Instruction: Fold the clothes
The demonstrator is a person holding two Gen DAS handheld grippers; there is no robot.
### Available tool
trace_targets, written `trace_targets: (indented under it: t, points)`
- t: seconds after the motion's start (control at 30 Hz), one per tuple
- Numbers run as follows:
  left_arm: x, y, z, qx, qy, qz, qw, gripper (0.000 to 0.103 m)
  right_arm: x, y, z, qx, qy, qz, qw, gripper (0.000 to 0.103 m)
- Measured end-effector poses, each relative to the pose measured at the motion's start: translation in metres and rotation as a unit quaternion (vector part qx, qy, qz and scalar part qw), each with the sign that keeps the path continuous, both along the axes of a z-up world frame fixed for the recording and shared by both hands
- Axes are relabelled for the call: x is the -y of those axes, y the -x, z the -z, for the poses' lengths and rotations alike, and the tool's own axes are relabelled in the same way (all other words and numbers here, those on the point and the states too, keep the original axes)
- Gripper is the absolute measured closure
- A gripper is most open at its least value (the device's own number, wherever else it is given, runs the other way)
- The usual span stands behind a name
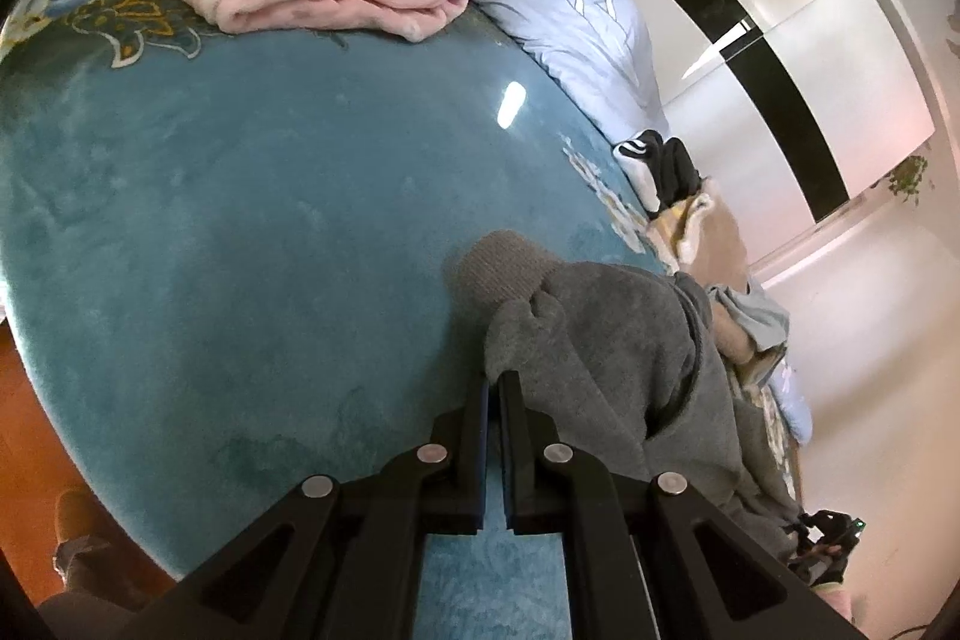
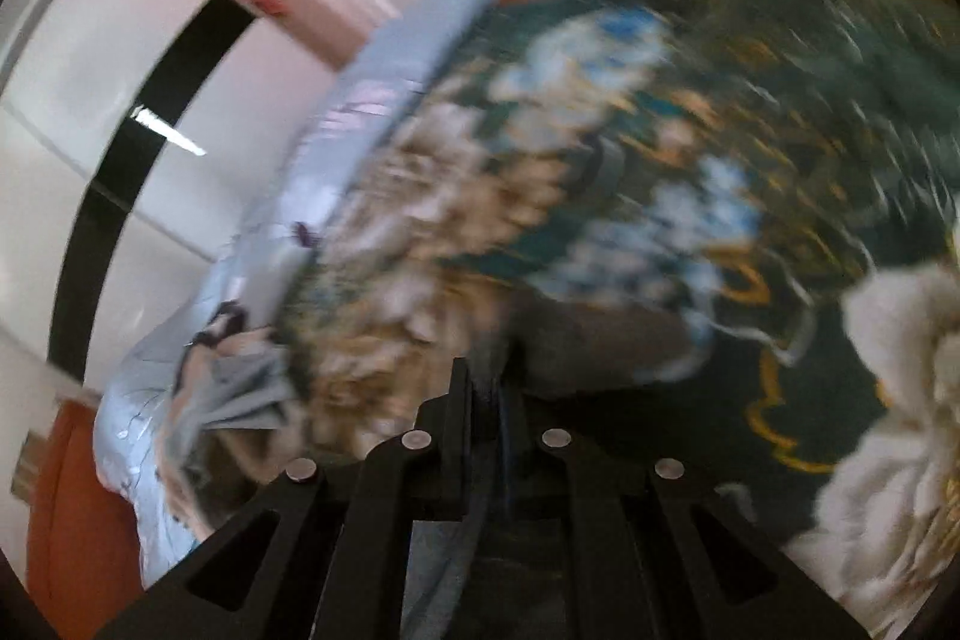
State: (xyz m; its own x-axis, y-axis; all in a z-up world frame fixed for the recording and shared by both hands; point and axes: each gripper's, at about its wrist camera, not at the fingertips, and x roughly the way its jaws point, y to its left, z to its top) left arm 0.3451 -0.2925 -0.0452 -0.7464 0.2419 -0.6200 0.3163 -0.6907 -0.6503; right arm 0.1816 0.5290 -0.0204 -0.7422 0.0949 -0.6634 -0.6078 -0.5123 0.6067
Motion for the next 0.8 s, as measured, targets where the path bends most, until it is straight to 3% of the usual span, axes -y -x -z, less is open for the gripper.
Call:
trace_targets:
  t: [0.13, 0.2, 0.27, 0.3, 0.33, 0.47, 0.57, 0.63, 0.7, 0.8]
  points:
    - [0.003, -0.005, -0.007, -0.003, -0.002, -0.005, 1.0000, 0.091, 0.006, -0.003, -0.006, 0.012, -0.009, -0.038, 0.999, 0.092]
    - [0.006, -0.007, -0.012, -0.008, -0.006, -0.010, 0.9999, 0.074, 0.010, -0.005, -0.017, 0.017, -0.031, -0.050, 0.998, 0.091]
    - [0.011, -0.009, -0.017, -0.013, -0.010, -0.017, 0.9997, 0.061, 0.012, -0.009, -0.028, 0.020, -0.050, -0.049, 0.997, 0.075]
    - [0.013, -0.008, -0.019, -0.012, -0.018, -0.021, 0.9995, 0.057, 0.015, -0.015, -0.036, 0.027, -0.072, -0.036, 0.996, 0.060]
    - [0.014, -0.005, -0.020, -0.012, -0.026, -0.022, 0.9993, 0.056, 0.019, -0.020, -0.042, 0.035, -0.093, -0.024, 0.995, 0.054]
    - [0.015, 0.012, -0.025, -0.008, -0.068, -0.025, 0.9973, 0.048, 0.047, -0.029, -0.064, 0.028, -0.151, -0.009, 0.988, 0.054]
    - [0.012, 0.031, -0.024, 0.013, -0.105, -0.031, 0.9939, 0.045, 0.102, -0.007, -0.076, -0.006, -0.166, -0.118, 0.979, 0.054]
    - [0.009, 0.044, -0.020, 0.041, -0.127, -0.039, 0.9903, 0.045, 0.149, 0.014, -0.081, -0.025, -0.169, -0.212, 0.962, 0.054]
    - [0.007, 0.057, -0.016, 0.069, -0.149, -0.047, 0.9853, 0.045, 0.216, 0.042, -0.076, -0.049, -0.139, -0.337, 0.930, 0.054]
    - [0.005, 0.064, 0.003, 0.123, -0.192, -0.061, 0.9717, 0.045, 0.311, 0.075, -0.060, -0.056, -0.082, -0.472, 0.876, 0.046]
